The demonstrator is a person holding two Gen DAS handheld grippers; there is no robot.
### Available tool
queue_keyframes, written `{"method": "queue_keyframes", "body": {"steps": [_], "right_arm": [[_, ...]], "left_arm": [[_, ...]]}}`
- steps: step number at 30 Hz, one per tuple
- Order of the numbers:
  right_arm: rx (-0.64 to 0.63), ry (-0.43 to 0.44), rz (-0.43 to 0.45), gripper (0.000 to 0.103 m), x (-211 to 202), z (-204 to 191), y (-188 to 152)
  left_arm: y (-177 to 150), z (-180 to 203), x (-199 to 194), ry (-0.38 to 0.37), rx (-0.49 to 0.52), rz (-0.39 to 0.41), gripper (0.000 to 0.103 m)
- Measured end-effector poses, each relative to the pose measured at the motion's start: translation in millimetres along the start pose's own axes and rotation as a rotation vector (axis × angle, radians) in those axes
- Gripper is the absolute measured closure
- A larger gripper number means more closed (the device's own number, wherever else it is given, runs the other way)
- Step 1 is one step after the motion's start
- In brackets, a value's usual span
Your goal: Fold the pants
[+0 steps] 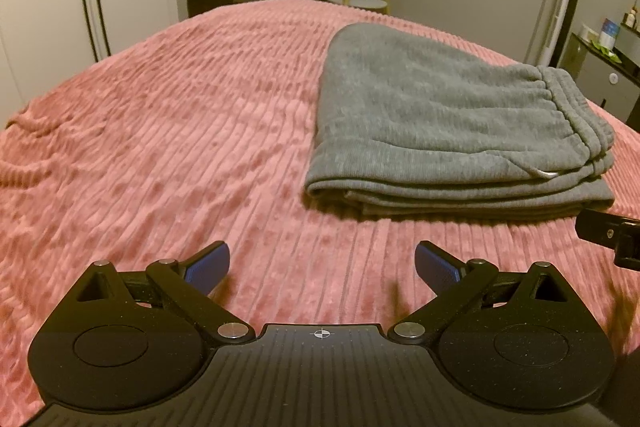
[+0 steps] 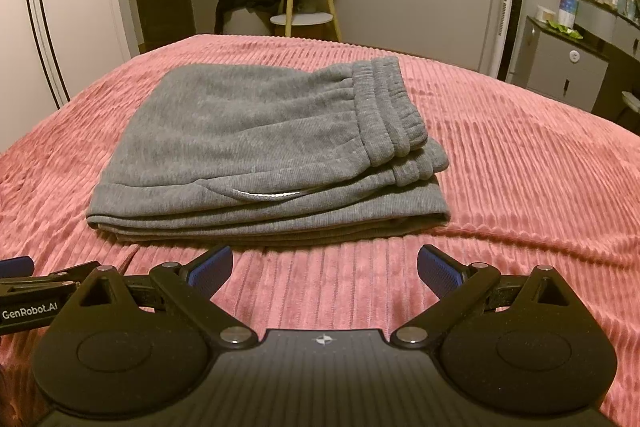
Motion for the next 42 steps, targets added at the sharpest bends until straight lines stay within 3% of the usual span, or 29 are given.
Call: {"method": "queue_keyframes", "body": {"steps": [36, 42], "right_arm": [[-0.012, -0.008, -0.001, 0.004, -0.2, -0.9, -0.5], [-0.013, -0.009, -0.002, 0.004, -0.1, -0.9, -0.5]], "left_arm": [[1.0, 1.2, -2.2, -0.014, -0.014, 0.005, 0.002], [2.3, 2.7, -7.9, -0.023, -0.011, 0.041, 0.002]]}}
Point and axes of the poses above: each gripper's, at about its wrist camera, not at the fingertips, and x roughly the way its jaws point, z to its right, y to its top, the point moved 5 cm from there along x, roughly the way its jaws point, and after that the axes turned 5 degrees about -z, right-handed, at the moved point
